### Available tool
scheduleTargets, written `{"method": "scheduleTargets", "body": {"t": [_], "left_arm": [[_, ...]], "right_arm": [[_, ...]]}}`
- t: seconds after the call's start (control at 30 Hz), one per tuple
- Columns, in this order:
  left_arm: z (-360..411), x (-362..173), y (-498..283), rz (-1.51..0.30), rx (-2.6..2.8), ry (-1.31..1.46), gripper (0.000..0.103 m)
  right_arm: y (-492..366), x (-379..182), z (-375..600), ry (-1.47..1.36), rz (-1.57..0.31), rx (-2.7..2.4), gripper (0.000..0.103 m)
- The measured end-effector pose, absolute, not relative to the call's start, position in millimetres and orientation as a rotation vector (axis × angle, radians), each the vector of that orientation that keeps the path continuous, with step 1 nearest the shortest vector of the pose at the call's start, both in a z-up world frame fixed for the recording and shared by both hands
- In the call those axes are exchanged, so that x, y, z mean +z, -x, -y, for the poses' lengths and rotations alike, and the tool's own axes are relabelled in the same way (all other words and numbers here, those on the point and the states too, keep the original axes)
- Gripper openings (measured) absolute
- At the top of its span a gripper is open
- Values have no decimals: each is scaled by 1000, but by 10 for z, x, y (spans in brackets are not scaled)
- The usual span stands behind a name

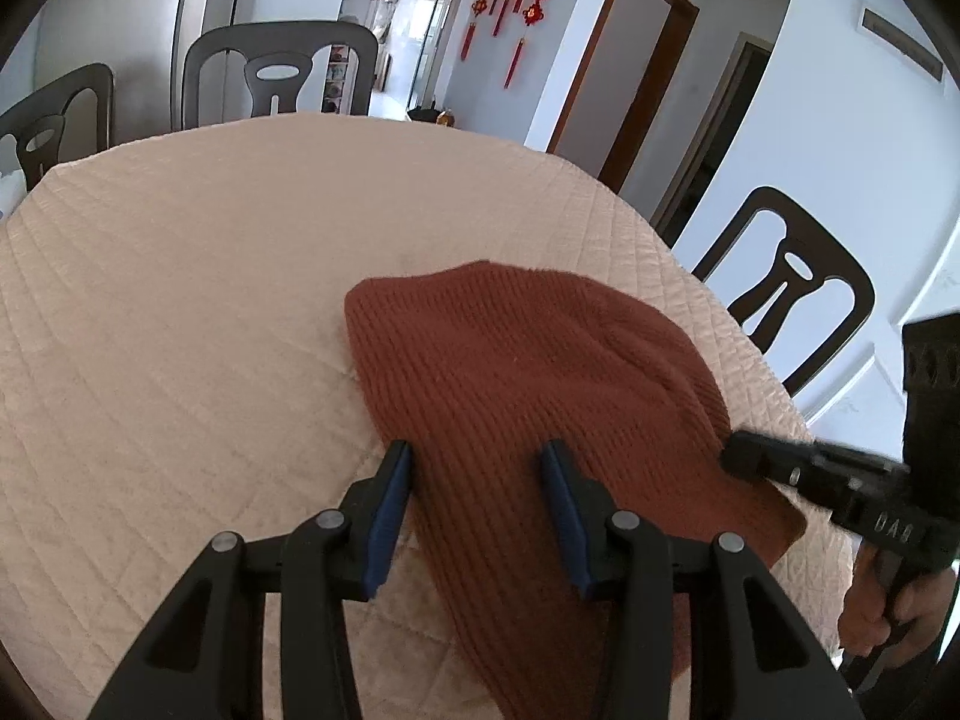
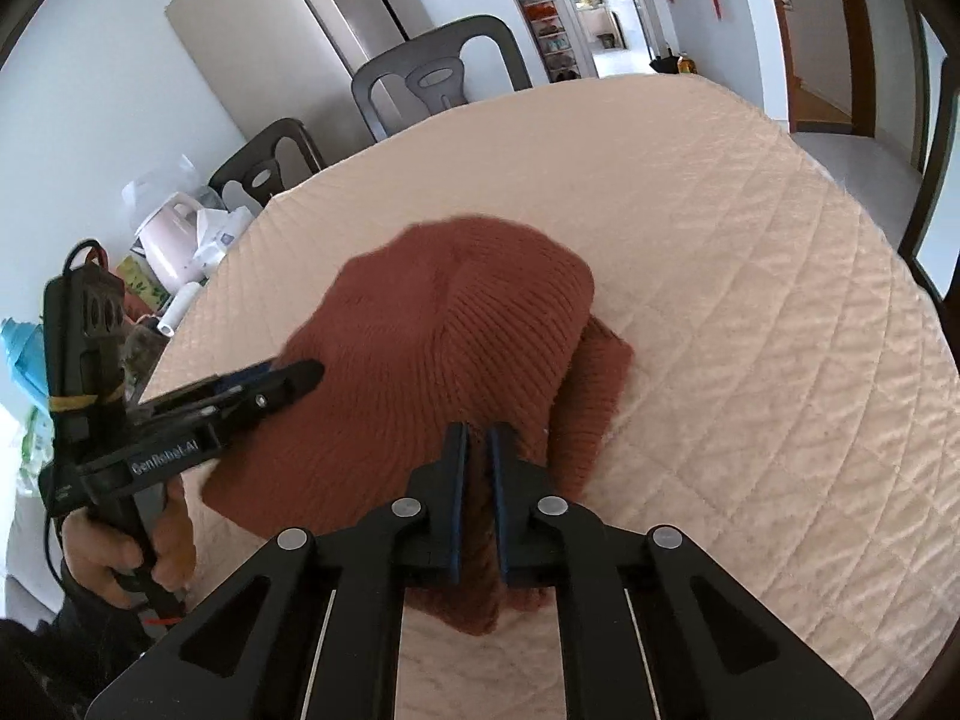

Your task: Fold small clothes

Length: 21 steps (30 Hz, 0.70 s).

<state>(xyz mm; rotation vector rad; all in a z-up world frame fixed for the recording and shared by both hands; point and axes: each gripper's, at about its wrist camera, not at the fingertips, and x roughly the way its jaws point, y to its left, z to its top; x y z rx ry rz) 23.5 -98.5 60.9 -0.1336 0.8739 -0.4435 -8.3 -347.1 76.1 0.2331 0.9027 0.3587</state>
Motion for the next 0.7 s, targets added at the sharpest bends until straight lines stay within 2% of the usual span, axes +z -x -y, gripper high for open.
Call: {"method": "scheduleTargets", "body": {"t": [0.1, 0.4, 0.7], "left_arm": [[950, 642, -213, -864, -445, 149, 45], [1046, 532, -363, -890, -448, 133, 45], [790, 724, 120, -858, -512, 139, 45]], "right_arm": [[-5, 831, 3417, -217, -880, 359, 8], [-289, 591, 3434, -191, -925, 251, 8], [288, 858, 3339, -121, -883, 357, 9]]}}
